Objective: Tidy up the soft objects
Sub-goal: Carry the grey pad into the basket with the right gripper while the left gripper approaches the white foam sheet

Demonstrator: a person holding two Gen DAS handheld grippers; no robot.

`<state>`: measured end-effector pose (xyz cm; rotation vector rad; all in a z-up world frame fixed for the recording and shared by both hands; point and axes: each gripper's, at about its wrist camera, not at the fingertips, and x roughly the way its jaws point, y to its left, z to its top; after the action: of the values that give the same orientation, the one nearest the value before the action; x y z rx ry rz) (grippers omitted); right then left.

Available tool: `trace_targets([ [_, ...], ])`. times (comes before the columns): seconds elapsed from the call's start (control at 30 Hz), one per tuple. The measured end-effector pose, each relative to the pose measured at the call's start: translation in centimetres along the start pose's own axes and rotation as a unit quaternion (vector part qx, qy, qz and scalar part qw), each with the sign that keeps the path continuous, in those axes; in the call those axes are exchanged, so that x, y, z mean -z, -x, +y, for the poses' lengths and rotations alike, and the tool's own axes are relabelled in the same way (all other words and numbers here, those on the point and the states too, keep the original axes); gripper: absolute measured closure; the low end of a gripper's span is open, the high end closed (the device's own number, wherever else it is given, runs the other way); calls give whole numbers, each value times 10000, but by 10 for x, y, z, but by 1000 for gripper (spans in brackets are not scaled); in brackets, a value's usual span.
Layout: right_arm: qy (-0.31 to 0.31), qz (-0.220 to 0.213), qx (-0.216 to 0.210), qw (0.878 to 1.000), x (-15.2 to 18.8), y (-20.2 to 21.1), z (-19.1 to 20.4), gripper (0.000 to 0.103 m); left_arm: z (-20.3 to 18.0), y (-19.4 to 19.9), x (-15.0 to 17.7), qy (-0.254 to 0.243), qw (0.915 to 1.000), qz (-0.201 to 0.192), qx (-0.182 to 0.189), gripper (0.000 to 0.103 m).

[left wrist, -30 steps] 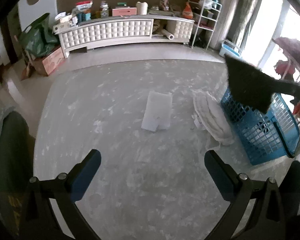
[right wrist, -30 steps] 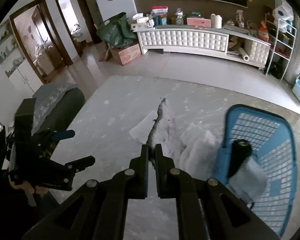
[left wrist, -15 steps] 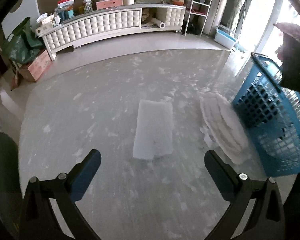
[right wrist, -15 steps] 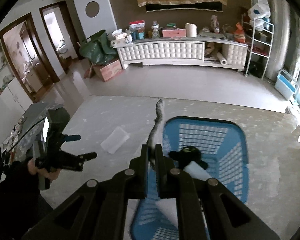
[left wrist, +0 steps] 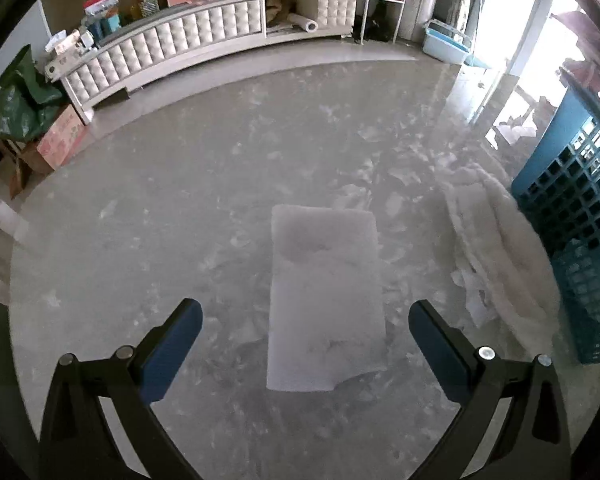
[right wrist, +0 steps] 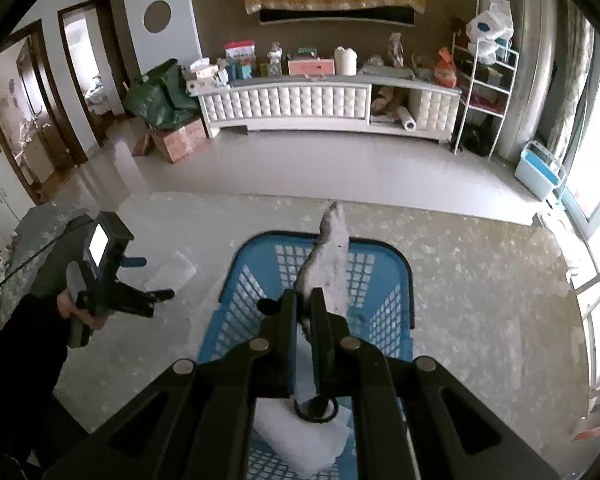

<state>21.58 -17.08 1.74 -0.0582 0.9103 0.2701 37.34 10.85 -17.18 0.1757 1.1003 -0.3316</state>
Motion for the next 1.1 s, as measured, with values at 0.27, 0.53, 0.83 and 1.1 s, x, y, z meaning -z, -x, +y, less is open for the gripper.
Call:
trace_targets([
  [0.27,385,466,77,9981,20,-14,10,97,5,-17,0,67,9999,139,-49,1],
  [0.53,643,1272,-201,9896,47,-57,27,97,6,-18,-9,114,9997,112,-169,19],
  [0.83,152,1676,-561,9841,56,-84,20,97,3,-12,-9,12,10000,11,-98,51],
  [1.1,151,1724,-520,9835,48,-83,26,85,6,-10,-7,85,10000,21,-47,53],
])
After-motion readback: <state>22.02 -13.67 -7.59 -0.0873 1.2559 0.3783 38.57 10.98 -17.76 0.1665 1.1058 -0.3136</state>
